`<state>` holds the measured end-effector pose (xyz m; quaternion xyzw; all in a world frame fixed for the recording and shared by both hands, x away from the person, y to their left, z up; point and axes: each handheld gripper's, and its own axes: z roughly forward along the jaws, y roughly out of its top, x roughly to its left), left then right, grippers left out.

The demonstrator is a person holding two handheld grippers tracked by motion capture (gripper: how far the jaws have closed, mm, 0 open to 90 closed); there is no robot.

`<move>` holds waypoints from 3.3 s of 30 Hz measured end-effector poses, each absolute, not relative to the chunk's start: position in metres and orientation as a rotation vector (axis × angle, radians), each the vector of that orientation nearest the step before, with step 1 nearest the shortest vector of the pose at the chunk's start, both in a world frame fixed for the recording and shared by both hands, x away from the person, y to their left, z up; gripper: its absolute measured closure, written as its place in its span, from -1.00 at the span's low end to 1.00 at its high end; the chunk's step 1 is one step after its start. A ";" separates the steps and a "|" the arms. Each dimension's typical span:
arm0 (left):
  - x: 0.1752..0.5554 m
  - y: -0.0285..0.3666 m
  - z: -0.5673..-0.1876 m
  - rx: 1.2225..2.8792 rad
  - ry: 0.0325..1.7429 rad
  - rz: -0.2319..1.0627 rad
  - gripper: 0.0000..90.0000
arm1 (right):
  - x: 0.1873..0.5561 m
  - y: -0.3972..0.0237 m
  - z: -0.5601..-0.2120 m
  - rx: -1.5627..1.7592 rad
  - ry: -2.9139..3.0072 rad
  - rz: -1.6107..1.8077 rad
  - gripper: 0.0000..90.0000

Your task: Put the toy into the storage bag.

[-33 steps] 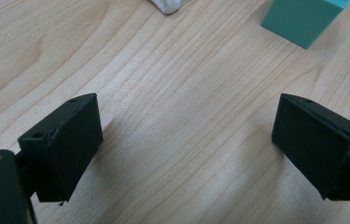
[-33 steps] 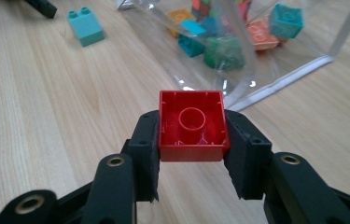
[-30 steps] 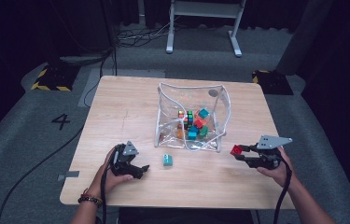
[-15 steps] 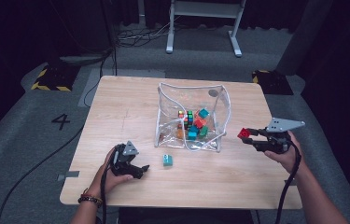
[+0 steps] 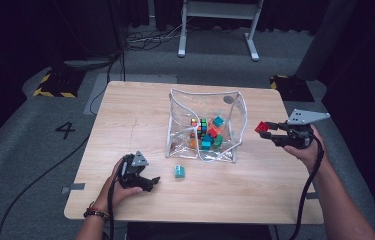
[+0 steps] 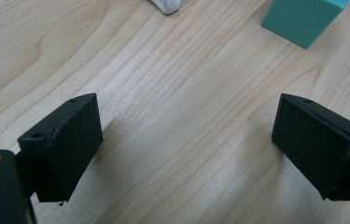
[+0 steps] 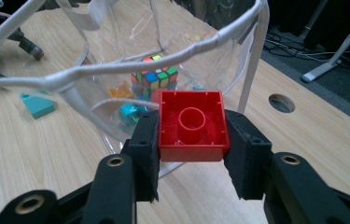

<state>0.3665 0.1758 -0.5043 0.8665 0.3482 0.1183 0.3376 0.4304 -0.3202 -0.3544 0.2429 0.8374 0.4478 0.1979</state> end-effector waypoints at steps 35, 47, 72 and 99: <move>0.367 0.176 -0.504 2.257 0.908 0.308 -0.80 | 0.470 -0.227 -0.302 0.479 2.433 1.222 0.32; 0.367 0.176 -0.504 2.257 0.908 0.308 -0.80 | 0.489 -0.186 -0.318 0.423 2.581 1.051 0.32; 0.367 0.176 -0.504 2.258 0.907 0.308 -0.80 | 0.496 -0.180 -0.340 0.449 2.812 0.542 0.19; 0.366 0.176 -0.504 2.259 0.910 0.308 -0.80 | 0.367 -0.232 -0.343 0.329 2.470 1.461 -0.21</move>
